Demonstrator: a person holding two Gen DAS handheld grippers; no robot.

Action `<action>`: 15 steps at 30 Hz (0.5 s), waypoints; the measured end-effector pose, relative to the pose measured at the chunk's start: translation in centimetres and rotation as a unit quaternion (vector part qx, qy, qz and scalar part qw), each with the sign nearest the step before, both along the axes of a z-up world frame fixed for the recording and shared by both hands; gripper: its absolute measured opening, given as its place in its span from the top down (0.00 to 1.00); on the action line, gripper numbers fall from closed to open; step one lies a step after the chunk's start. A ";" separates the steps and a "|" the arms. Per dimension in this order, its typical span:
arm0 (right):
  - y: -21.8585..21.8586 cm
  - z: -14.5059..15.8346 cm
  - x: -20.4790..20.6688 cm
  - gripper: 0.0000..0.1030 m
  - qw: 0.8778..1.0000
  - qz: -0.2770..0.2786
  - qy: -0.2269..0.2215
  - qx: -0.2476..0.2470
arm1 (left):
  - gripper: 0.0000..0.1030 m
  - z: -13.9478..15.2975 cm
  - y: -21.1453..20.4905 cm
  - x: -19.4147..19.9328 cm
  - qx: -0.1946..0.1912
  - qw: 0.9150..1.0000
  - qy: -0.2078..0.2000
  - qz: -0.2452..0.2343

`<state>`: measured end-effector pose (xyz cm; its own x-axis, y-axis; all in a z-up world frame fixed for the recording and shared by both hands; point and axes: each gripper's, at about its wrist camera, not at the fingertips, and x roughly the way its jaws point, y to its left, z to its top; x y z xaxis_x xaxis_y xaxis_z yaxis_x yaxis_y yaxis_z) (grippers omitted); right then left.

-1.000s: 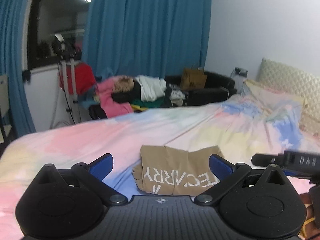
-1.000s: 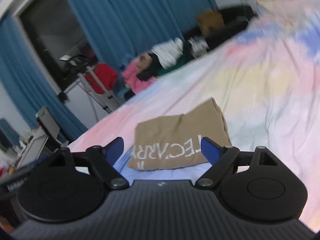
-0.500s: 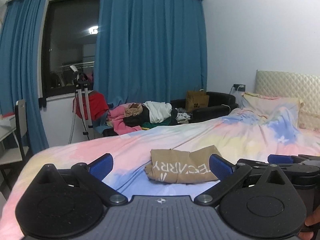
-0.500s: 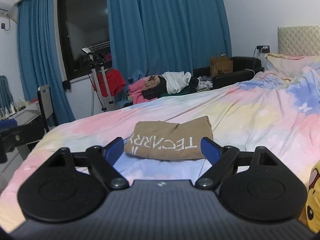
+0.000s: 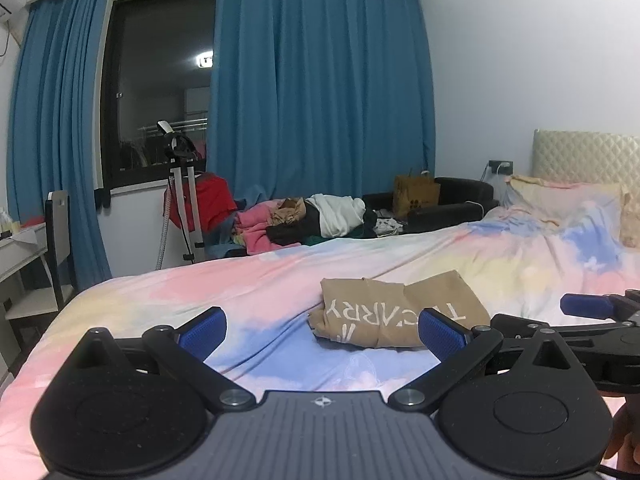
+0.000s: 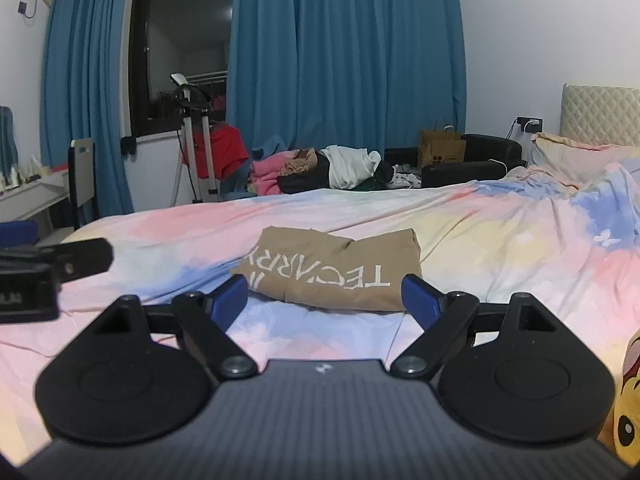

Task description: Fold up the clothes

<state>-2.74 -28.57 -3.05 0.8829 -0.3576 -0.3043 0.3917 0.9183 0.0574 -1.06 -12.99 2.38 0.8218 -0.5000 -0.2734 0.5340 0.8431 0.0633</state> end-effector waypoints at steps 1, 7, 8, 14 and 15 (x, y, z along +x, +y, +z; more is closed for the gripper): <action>0.0 -0.1 0.0 0.17 1.000 0.001 -0.001 0.001 | 0.00 -0.1 0.0 0.0 -0.002 1.000 0.002 -0.001; -0.1 -0.2 0.1 0.17 1.000 -0.003 0.003 0.005 | 0.00 0.2 0.4 0.3 -0.015 1.000 0.022 0.001; -0.2 -0.3 0.1 0.17 1.000 -0.004 0.004 0.006 | 0.00 0.2 0.4 0.3 -0.015 1.000 0.023 0.002; -0.3 -0.3 0.0 0.17 1.000 -0.010 0.002 0.010 | 0.00 0.1 0.6 0.6 -0.015 0.999 0.030 0.005; -0.4 -0.3 0.0 0.17 1.000 -0.011 0.001 0.010 | 0.00 0.1 0.7 0.6 -0.015 0.999 0.031 0.005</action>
